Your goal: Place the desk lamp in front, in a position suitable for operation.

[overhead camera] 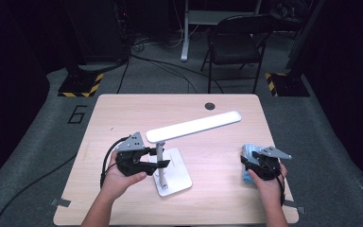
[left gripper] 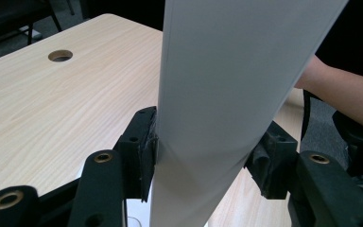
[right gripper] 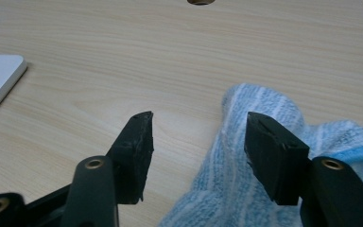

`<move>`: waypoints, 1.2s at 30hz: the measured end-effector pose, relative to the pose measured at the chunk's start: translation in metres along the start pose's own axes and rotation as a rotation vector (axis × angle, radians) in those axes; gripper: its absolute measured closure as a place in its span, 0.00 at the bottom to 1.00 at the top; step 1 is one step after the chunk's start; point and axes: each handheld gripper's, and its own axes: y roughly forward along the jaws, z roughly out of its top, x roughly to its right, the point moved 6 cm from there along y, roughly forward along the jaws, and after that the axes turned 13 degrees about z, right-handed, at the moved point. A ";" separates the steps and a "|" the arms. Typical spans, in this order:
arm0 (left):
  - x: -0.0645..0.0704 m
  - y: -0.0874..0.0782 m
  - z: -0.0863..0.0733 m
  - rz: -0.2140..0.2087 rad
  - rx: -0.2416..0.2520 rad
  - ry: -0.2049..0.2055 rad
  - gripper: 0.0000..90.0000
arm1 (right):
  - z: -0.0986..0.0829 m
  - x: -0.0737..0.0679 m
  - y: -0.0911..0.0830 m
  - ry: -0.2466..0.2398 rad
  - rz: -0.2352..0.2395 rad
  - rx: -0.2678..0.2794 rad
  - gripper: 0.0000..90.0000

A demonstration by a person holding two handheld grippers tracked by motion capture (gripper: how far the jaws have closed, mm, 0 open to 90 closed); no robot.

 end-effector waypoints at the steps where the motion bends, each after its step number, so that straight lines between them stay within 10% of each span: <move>1: 0.001 0.001 0.000 0.002 0.003 -0.002 0.54 | -0.001 0.004 -0.002 0.003 -0.006 -0.005 0.46; 23: 0.002 0.006 -0.005 0.006 0.022 0.008 0.56 | -0.019 0.033 -0.003 0.077 -0.143 -0.070 0.36; 36: 0.004 0.004 -0.006 0.020 0.023 0.014 0.56 | -0.034 0.038 0.005 0.160 -0.103 -0.131 0.45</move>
